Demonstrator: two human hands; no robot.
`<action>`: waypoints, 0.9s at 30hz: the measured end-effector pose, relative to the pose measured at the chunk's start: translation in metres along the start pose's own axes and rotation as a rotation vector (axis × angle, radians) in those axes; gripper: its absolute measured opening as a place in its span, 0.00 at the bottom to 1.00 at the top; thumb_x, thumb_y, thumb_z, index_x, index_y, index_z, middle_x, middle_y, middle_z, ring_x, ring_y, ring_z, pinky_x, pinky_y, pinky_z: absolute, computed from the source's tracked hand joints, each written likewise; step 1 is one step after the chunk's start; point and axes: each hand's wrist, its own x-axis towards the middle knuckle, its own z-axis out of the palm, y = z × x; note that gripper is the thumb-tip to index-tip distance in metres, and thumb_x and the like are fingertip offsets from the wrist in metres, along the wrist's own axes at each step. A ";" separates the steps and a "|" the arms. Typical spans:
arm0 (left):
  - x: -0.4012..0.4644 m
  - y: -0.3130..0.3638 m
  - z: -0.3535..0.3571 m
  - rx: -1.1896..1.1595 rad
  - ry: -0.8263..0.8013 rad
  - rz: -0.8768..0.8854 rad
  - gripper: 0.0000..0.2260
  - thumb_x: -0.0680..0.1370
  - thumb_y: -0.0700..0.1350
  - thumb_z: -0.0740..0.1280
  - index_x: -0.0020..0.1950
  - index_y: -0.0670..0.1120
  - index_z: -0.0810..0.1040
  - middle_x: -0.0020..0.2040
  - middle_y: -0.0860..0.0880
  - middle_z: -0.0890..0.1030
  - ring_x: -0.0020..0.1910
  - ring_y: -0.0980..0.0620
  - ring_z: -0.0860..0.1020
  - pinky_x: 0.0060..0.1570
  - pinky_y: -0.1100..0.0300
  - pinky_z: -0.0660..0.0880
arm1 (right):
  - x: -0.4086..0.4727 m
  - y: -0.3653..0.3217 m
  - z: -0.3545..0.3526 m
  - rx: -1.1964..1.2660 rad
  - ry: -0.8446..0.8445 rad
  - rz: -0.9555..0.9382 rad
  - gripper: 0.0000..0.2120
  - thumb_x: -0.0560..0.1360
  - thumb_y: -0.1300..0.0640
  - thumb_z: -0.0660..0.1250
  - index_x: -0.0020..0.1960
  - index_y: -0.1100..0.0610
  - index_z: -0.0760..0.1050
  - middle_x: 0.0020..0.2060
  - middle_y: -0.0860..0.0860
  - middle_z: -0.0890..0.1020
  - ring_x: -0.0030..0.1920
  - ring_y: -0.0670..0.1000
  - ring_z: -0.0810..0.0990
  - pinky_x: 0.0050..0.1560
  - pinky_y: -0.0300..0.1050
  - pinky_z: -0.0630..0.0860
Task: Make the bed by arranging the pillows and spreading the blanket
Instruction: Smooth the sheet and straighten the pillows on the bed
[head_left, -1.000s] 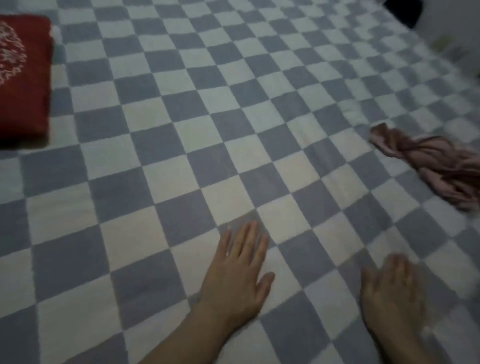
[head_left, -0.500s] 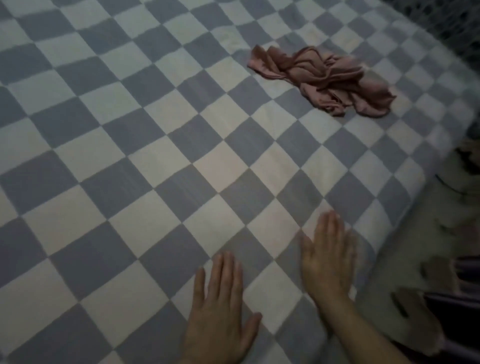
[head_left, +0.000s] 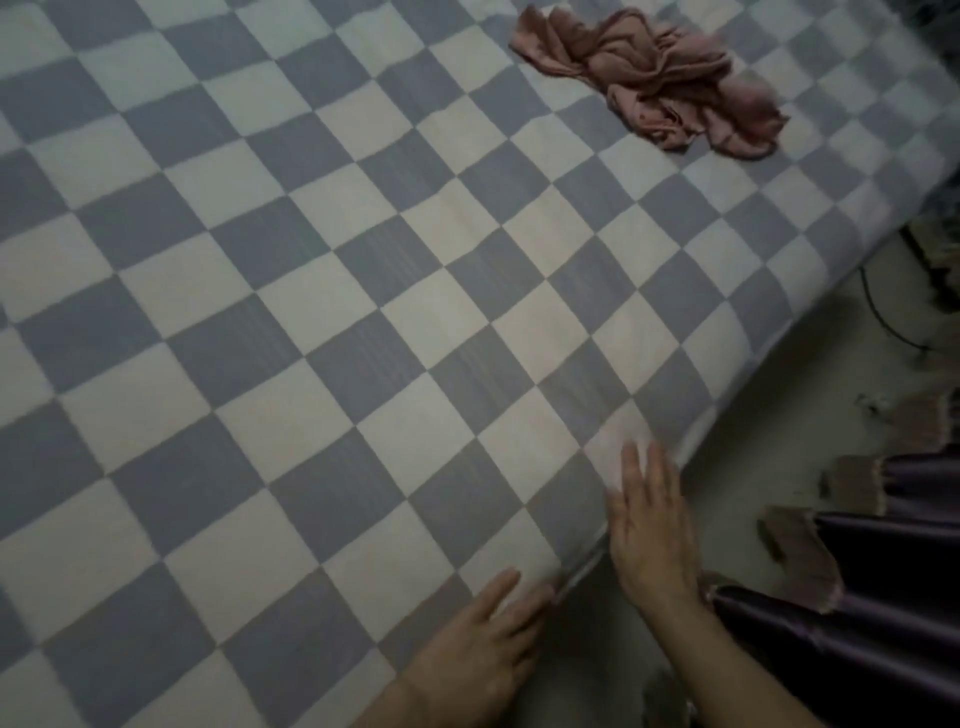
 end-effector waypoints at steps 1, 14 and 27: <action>-0.004 -0.005 -0.006 -0.021 0.086 0.008 0.10 0.73 0.49 0.57 0.51 0.51 0.74 0.49 0.58 0.83 0.58 0.57 0.76 0.73 0.47 0.53 | -0.005 0.016 -0.009 0.008 -0.058 0.083 0.25 0.80 0.50 0.46 0.75 0.57 0.57 0.74 0.59 0.61 0.71 0.60 0.65 0.67 0.57 0.67; 0.050 -0.179 -0.092 -0.154 0.458 -0.881 0.20 0.75 0.45 0.54 0.59 0.38 0.77 0.60 0.38 0.77 0.57 0.40 0.76 0.58 0.49 0.70 | 0.158 -0.194 -0.125 0.097 0.048 -0.752 0.27 0.81 0.56 0.48 0.77 0.56 0.42 0.77 0.52 0.44 0.76 0.50 0.41 0.73 0.46 0.36; 0.427 -0.306 -0.141 -0.132 0.399 -0.775 0.31 0.72 0.56 0.60 0.74 0.52 0.58 0.77 0.40 0.51 0.74 0.36 0.53 0.66 0.33 0.59 | 0.324 0.084 -0.100 0.060 0.328 -0.150 0.30 0.79 0.44 0.39 0.71 0.57 0.64 0.71 0.58 0.67 0.71 0.57 0.62 0.68 0.58 0.58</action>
